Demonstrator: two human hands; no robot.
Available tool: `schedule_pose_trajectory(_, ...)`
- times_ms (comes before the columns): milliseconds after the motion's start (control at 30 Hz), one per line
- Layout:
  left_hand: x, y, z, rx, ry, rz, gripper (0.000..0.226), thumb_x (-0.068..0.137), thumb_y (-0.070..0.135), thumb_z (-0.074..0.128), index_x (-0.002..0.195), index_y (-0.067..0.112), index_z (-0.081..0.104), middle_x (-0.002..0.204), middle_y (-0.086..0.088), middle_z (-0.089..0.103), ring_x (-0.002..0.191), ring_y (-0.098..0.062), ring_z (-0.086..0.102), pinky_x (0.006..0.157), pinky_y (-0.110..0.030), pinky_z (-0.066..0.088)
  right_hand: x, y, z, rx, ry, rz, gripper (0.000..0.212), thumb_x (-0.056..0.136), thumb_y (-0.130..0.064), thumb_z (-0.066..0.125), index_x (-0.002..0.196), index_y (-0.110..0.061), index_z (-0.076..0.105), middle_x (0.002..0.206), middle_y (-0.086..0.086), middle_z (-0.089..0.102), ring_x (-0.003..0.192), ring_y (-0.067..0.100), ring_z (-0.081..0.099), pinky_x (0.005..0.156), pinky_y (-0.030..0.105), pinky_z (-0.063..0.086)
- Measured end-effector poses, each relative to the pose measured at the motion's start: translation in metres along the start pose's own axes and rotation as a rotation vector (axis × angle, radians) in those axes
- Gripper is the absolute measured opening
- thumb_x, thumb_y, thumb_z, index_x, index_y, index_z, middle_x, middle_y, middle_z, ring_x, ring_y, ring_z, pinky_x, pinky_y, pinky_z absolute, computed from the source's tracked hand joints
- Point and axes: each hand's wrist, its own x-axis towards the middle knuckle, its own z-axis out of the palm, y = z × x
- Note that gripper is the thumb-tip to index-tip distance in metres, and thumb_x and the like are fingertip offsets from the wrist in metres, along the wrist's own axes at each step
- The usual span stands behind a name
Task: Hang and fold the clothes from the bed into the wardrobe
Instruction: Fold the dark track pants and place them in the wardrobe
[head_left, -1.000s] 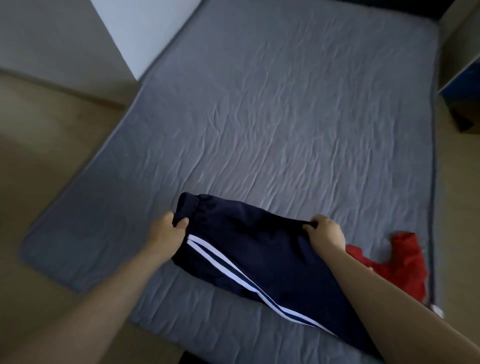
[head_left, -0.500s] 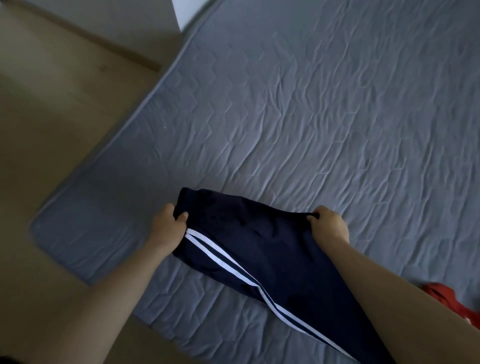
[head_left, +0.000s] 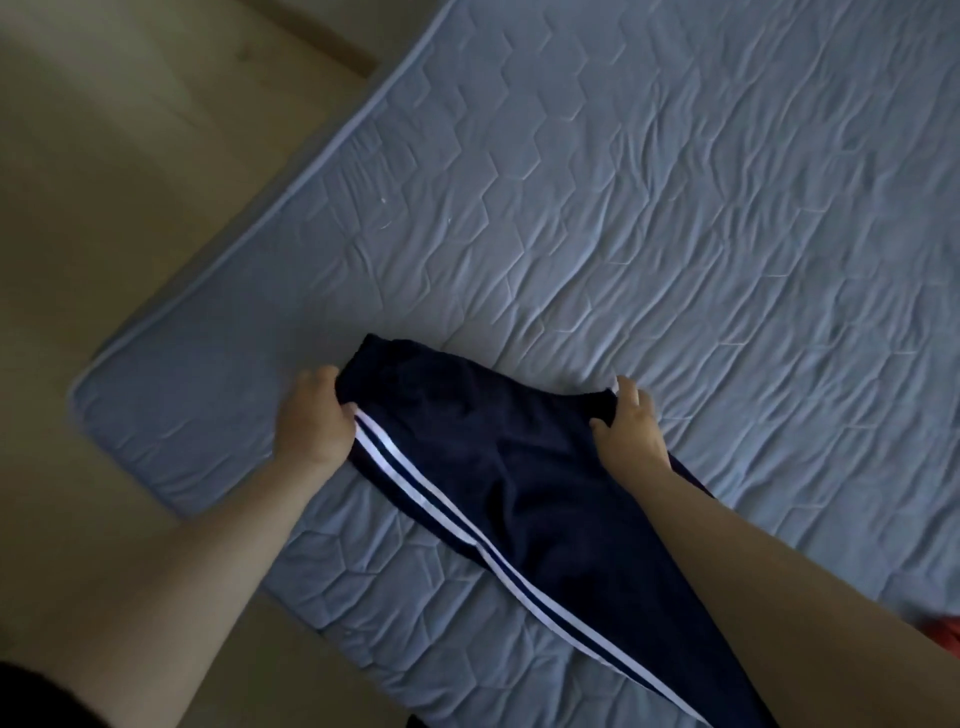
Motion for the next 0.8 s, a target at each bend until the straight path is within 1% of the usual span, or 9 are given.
schedule_pose_trajectory(33, -0.005, 0.003, 0.006, -0.006, -0.018, 0.019, 0.006, 0.090, 0.000, 0.053, 0.087, 0.006, 0.055, 0.092, -0.017, 0.057, 0.085, -0.033, 0.056, 0.068, -0.041, 0.045, -0.004, 0.004, 0.003, -0.003, -0.006, -0.001, 0.060, 0.097, -0.016, 0.051, 0.150, -0.016, 0.022, 0.150, 0.013, 0.027, 0.120, 0.031, 0.049, 0.081, 0.034, 0.041)
schedule_pose_trajectory(67, -0.011, 0.008, 0.012, -0.029, -0.051, 0.022, 0.006, 0.089, 0.000, 0.054, 0.090, 0.005, 0.057, 0.095, -0.017, 0.058, 0.087, -0.032, 0.056, 0.073, -0.043, 0.047, -0.008, 0.007, 0.004, -0.007, -0.016, -0.001, 0.058, 0.097, -0.016, 0.051, 0.149, -0.015, 0.025, 0.148, 0.014, 0.030, 0.118, 0.031, 0.050, 0.079, 0.033, 0.041)
schedule_pose_trajectory(167, -0.030, 0.028, 0.028, -0.112, -0.158, 0.010, 0.021, 0.090, 0.006, 0.059, 0.111, 0.002, 0.060, 0.111, -0.013, 0.058, 0.100, -0.028, 0.057, 0.088, -0.036, 0.045, -0.019, 0.019, 0.002, -0.011, -0.056, 0.018, 0.053, 0.097, -0.020, 0.051, 0.146, -0.013, 0.031, 0.142, 0.013, 0.039, 0.116, 0.029, 0.052, 0.084, 0.035, 0.045)
schedule_pose_trajectory(267, -0.051, 0.053, 0.043, -0.151, -0.236, 0.034, 0.024, 0.092, 0.010, 0.058, 0.115, 0.005, 0.060, 0.114, -0.010, 0.058, 0.102, -0.023, 0.058, 0.093, -0.036, 0.046, -0.032, 0.035, -0.008, 0.028, -0.066, 0.054, 0.050, 0.098, -0.022, 0.050, 0.144, -0.014, 0.034, 0.140, 0.011, 0.043, 0.114, 0.026, 0.053, 0.083, 0.034, 0.046)
schedule_pose_trajectory(400, -0.080, 0.090, 0.063, -0.185, -0.279, 0.097, 0.022, 0.093, 0.012, 0.057, 0.114, 0.009, 0.060, 0.110, -0.004, 0.059, 0.097, -0.015, 0.058, 0.087, -0.025, 0.045, -0.058, 0.073, -0.023, 0.089, -0.069, 0.123, 0.045, 0.098, -0.021, 0.051, 0.141, -0.013, 0.040, 0.137, 0.008, 0.050, 0.115, 0.023, 0.054, 0.090, 0.035, 0.049)
schedule_pose_trajectory(567, -0.119, 0.146, 0.096, -0.170, -0.429, 0.165, 0.017, 0.094, 0.017, 0.057, 0.109, 0.011, 0.062, 0.104, 0.000, 0.062, 0.090, -0.011, 0.060, 0.078, -0.022, 0.047, -0.103, 0.153, -0.042, 0.148, -0.057, 0.226, 0.037, 0.097, -0.019, 0.052, 0.134, -0.012, 0.050, 0.128, 0.008, 0.059, 0.108, 0.022, 0.058, 0.083, 0.028, 0.048)
schedule_pose_trajectory(633, -0.144, 0.174, 0.118, -0.155, -0.466, 0.200, 0.014, 0.093, 0.018, 0.058, 0.106, 0.013, 0.062, 0.100, 0.003, 0.063, 0.088, -0.009, 0.060, 0.074, -0.018, 0.046, -0.129, 0.196, -0.054, 0.184, -0.022, 0.286, 0.036, 0.096, -0.017, 0.053, 0.131, -0.011, 0.053, 0.126, 0.008, 0.061, 0.109, 0.023, 0.059, 0.083, 0.024, 0.044)
schedule_pose_trajectory(733, -0.182, 0.212, 0.151, -0.140, -0.514, 0.252, 0.012, 0.093, 0.018, 0.058, 0.103, 0.016, 0.063, 0.097, 0.005, 0.063, 0.087, -0.006, 0.060, 0.068, -0.011, 0.043, -0.166, 0.259, -0.068, 0.223, 0.031, 0.365, 0.034, 0.094, -0.014, 0.054, 0.127, -0.008, 0.057, 0.121, 0.010, 0.064, 0.108, 0.024, 0.060, 0.085, 0.025, 0.044)
schedule_pose_trajectory(800, -0.210, 0.237, 0.176, -0.121, -0.561, 0.284, 0.012, 0.093, 0.019, 0.058, 0.103, 0.015, 0.064, 0.097, 0.005, 0.063, 0.086, -0.005, 0.059, 0.070, -0.013, 0.044, -0.193, 0.303, -0.077, 0.244, 0.067, 0.420, 0.033, 0.092, -0.013, 0.054, 0.125, -0.007, 0.058, 0.119, 0.011, 0.065, 0.109, 0.025, 0.061, 0.087, 0.028, 0.046)
